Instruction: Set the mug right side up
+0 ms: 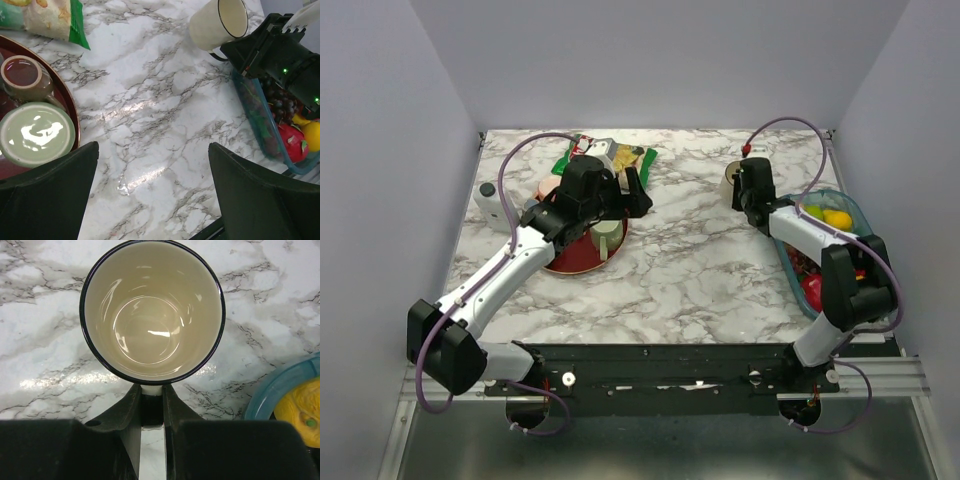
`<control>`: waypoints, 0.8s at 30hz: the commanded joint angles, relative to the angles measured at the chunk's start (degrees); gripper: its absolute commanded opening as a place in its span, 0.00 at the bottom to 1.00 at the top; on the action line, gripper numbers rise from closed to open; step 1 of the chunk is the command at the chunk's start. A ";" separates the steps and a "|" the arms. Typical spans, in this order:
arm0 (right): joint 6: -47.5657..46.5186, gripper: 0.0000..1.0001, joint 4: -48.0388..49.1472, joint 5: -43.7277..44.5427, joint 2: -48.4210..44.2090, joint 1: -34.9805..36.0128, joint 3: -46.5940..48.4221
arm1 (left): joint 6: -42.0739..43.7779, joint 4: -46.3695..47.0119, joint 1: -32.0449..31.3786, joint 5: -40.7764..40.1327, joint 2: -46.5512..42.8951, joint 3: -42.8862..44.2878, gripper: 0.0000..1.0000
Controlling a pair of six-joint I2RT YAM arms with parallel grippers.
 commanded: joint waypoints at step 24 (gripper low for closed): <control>2.76 0.14 -19.28 3.11 11.04 0.10 14.70 | 2.28 -7.08 0.32 -6.60 2.98 -4.37 0.99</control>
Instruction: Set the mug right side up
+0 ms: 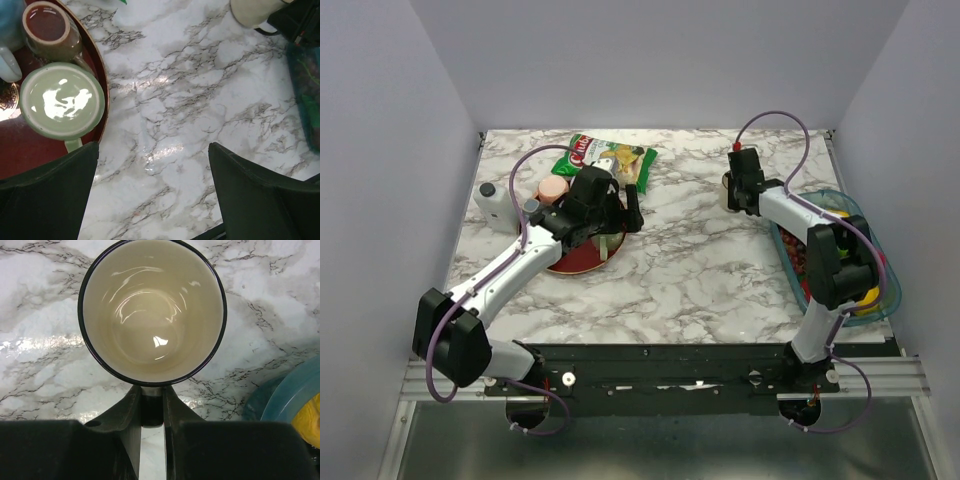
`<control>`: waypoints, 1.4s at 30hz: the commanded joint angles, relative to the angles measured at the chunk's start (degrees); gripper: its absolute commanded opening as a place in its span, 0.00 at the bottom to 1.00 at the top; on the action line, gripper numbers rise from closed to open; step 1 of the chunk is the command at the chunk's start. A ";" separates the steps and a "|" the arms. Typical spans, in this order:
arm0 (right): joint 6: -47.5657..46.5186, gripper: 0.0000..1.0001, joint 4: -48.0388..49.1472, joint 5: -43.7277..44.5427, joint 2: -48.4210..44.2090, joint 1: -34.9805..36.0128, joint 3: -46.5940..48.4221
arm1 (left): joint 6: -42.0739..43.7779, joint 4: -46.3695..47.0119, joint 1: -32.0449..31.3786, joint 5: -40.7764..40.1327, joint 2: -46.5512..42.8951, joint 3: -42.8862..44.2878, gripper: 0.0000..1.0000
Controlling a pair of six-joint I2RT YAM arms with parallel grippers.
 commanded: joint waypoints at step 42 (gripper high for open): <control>12.26 0.98 -12.38 -28.85 -22.24 0.10 3.06 | 3.45 1.92 0.32 -13.50 10.46 -7.48 0.64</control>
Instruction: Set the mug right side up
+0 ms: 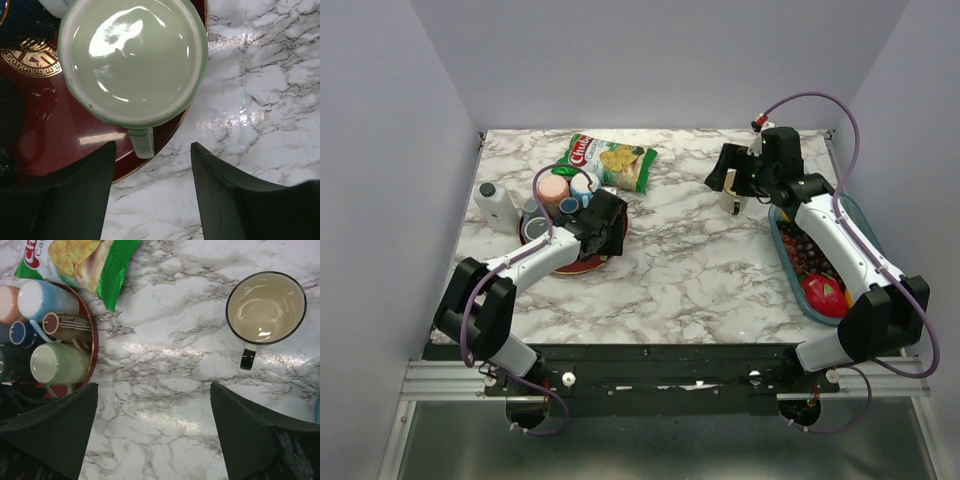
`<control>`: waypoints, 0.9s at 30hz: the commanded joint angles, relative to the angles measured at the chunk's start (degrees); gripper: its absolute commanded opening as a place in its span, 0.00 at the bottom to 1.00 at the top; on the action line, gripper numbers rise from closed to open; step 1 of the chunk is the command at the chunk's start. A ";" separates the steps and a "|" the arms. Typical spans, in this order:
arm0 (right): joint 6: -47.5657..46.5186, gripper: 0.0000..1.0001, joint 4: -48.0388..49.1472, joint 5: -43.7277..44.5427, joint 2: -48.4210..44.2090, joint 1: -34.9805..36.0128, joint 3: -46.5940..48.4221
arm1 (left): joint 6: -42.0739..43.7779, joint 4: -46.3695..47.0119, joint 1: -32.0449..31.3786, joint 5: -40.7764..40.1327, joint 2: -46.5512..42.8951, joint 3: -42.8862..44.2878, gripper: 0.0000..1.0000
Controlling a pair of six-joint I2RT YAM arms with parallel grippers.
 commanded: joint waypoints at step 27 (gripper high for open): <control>-3.46 0.91 -1.49 0.22 -3.48 0.08 -2.73 | -4.04 3.75 1.20 -5.17 3.92 2.75 0.00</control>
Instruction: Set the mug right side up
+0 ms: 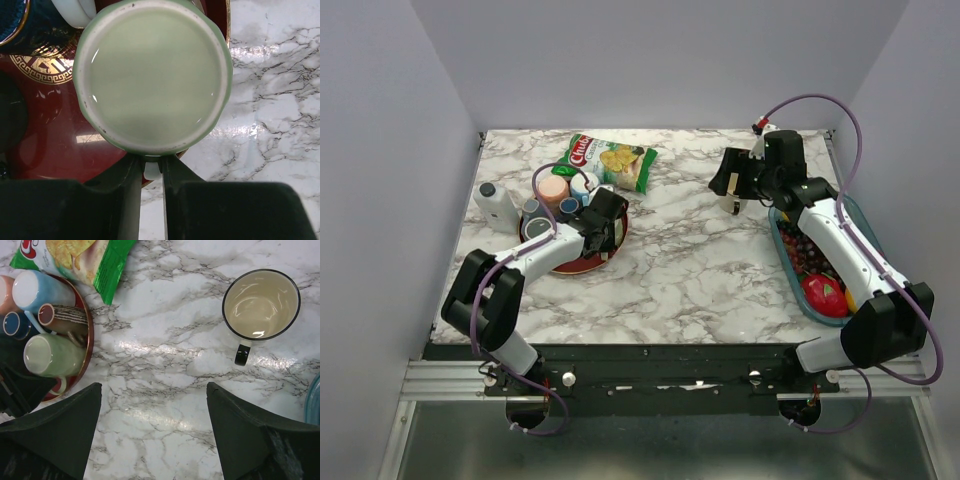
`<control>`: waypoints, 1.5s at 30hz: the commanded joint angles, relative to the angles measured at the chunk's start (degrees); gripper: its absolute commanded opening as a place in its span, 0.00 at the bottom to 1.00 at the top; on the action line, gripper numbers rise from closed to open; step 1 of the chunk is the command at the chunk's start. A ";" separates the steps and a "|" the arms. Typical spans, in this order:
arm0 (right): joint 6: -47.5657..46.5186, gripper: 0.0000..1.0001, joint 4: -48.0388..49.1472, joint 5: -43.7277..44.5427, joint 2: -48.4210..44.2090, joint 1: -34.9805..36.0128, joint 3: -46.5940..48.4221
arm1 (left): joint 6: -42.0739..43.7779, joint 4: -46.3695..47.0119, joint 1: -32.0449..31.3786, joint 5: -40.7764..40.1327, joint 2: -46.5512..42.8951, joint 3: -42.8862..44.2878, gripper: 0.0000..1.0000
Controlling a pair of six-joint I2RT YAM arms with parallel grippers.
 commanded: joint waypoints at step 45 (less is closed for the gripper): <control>35.74 0.91 56.26 -42.89 -3.45 3.24 -0.34 | -19.44 39.79 0.33 35.79 -16.94 25.14 0.00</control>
